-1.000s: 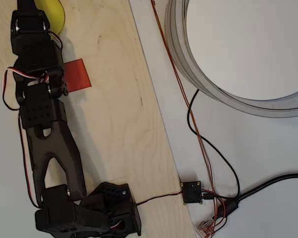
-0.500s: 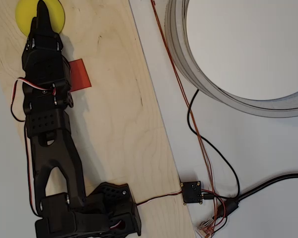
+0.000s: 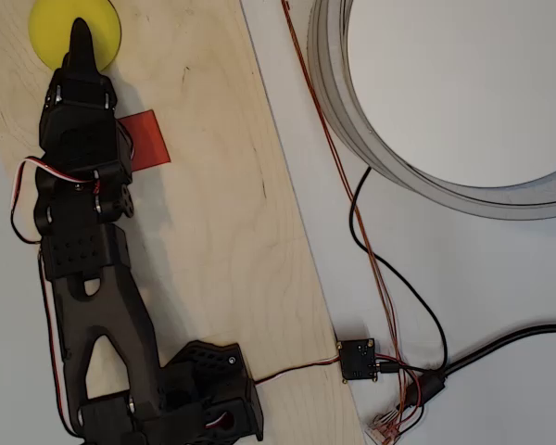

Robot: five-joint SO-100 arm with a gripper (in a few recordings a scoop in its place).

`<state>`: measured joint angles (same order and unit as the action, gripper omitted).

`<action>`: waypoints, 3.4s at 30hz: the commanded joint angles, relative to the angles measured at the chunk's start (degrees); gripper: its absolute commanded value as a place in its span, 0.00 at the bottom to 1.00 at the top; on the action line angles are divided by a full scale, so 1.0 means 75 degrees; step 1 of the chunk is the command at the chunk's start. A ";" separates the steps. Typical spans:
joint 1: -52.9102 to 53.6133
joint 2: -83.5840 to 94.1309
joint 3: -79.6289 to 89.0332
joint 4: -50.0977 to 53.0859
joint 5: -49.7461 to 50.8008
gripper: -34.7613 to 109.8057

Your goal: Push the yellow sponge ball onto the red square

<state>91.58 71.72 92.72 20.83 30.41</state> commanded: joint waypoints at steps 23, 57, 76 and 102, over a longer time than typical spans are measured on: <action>-0.0117 -0.3609 -0.6246 0.0141 -0.1711 0.38; -0.0270 -0.4371 -0.4840 0.1160 0.1605 0.38; 0.0047 -0.3246 -0.3129 0.1828 0.1934 0.38; 0.0281 -0.0727 0.0375 0.0937 0.1582 0.38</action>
<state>91.93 63.37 92.55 27.25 42.54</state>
